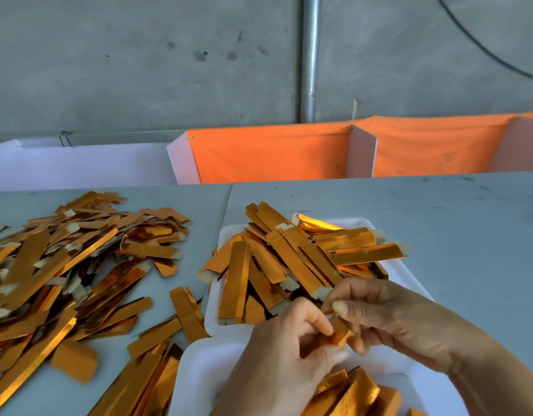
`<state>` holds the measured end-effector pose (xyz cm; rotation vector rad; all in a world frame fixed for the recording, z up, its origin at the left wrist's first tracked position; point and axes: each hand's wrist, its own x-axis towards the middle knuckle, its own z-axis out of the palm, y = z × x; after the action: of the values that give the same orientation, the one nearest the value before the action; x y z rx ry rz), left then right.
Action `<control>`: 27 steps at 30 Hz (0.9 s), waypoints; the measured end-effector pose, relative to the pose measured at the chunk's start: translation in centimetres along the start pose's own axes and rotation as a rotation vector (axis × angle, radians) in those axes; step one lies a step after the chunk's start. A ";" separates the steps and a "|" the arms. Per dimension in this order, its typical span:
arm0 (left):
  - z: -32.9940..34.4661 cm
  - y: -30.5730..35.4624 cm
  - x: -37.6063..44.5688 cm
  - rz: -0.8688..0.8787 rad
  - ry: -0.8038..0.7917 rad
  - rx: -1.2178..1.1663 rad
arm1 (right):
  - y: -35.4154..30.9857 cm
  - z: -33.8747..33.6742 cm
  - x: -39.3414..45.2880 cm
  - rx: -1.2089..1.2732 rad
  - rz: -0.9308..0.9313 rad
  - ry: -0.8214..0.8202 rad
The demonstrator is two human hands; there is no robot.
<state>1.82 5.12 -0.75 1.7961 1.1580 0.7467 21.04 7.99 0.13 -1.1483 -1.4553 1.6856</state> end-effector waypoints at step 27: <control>-0.1 -0.3 0.3 0.082 0.226 0.435 | 2.7 1.0 3.5 -1.272 0.039 0.469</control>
<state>1.80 5.50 -0.94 2.1687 1.4907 0.8060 18.86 10.16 -3.21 -1.9902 -2.1637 0.2497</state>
